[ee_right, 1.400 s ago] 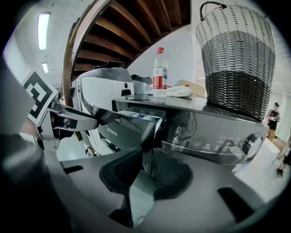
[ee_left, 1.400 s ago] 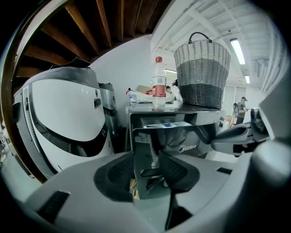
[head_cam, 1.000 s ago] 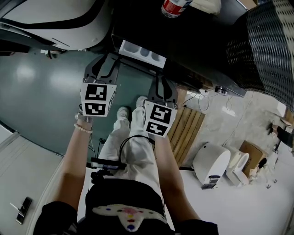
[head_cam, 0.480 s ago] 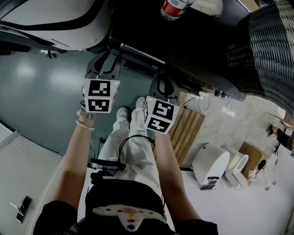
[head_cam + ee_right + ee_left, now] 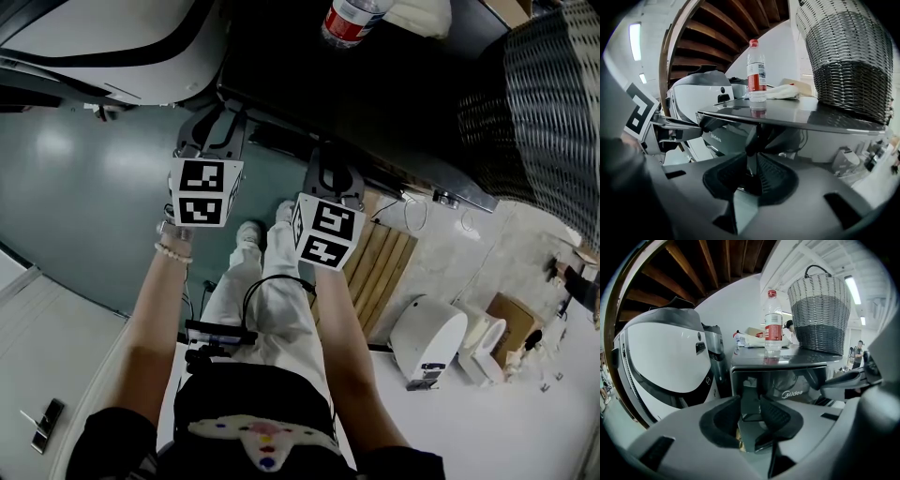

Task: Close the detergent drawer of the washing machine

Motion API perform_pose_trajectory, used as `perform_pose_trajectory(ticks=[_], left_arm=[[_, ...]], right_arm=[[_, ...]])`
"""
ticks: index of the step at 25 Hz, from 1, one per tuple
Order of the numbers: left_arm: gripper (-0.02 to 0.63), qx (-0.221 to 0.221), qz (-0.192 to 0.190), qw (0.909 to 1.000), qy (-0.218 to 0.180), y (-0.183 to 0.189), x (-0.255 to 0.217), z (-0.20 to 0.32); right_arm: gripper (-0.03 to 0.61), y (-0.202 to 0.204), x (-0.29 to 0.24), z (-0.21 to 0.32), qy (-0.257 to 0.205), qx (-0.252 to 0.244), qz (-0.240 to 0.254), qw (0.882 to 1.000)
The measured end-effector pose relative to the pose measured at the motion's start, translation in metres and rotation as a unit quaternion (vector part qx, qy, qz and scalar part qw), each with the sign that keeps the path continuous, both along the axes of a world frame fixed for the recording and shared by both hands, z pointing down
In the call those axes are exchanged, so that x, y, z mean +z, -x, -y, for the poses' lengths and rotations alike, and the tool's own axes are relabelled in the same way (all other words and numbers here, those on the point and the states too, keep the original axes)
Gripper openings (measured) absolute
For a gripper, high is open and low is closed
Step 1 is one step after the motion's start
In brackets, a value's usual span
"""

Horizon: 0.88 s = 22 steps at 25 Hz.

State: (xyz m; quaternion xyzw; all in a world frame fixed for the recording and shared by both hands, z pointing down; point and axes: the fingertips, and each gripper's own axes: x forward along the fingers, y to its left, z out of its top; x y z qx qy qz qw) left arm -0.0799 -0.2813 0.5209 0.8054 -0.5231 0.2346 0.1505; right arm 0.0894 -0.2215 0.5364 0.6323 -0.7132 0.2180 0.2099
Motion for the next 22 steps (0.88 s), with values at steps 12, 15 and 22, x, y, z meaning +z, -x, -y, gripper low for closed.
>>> perform_pose_trajectory(ticks=[12, 15, 22], left_arm=[[0.075, 0.0, -0.001, 0.9997, 0.024, -0.004, 0.004, -0.003], [0.023, -0.008, -0.004, 0.9997, 0.022, -0.004, 0.0, -0.004], [0.011, 0.002, -0.023, 0.9997, 0.007, -0.013, -0.033, -0.016]], right_arm=[[0.059, -0.003, -0.001, 0.0, 0.006, -0.027, 0.033, 0.999], [0.034, -0.005, -0.005, -0.003, 0.004, -0.042, 0.027, 0.999], [0.005, -0.005, -0.029, -0.012, -0.008, -0.066, 0.018, 0.998]])
